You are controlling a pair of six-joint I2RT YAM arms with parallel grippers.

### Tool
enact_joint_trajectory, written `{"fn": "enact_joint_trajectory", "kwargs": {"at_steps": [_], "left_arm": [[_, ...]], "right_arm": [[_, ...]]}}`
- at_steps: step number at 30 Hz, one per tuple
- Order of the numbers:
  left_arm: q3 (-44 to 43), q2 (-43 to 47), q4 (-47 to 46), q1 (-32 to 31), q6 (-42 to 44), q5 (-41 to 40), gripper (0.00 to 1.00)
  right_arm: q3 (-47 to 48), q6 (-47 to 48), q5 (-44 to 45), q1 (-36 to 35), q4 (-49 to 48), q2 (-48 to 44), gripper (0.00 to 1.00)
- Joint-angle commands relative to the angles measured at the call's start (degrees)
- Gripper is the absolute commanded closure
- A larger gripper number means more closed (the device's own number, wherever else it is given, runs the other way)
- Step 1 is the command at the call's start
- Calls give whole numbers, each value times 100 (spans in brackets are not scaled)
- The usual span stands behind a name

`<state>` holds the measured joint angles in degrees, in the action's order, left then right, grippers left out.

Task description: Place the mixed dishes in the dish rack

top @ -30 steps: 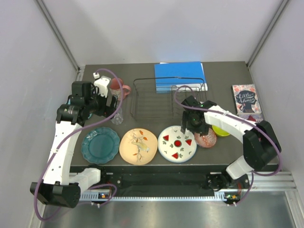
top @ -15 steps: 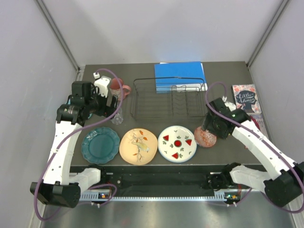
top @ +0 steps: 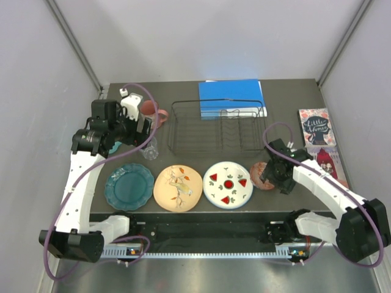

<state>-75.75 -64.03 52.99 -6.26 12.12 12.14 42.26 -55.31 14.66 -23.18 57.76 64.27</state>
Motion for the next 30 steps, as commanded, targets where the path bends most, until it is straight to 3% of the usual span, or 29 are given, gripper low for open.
{"fn": "enact_joint_trajectory", "kwargs": {"at_steps": [1,6,9,13,16,19,27,30], "left_arm": [[-274,-39,9,11,1,69,1],[-371,-57,97,11,1,43,1],[-441,-39,150,11,19,8,1],[-415,22,203,11,27,-10,1],[-371,66,194,11,-25,34,1],[-353,75,194,11,-69,86,1],[-371,-13,141,11,-140,174,1],[-248,-4,63,11,-183,166,1]], "right_arm": [[-349,-348,-208,182,-913,-28,30],[-779,-647,-376,217,-1416,-29,36],[-921,-727,-402,217,-1644,-46,45],[-939,-736,-341,217,-1680,-203,74],[-922,-710,-245,217,-1575,-484,90],[-772,-552,-60,209,-1285,-844,100],[-17,213,309,-19,-337,-1689,100],[659,398,827,-607,-90,-1690,100]]}}
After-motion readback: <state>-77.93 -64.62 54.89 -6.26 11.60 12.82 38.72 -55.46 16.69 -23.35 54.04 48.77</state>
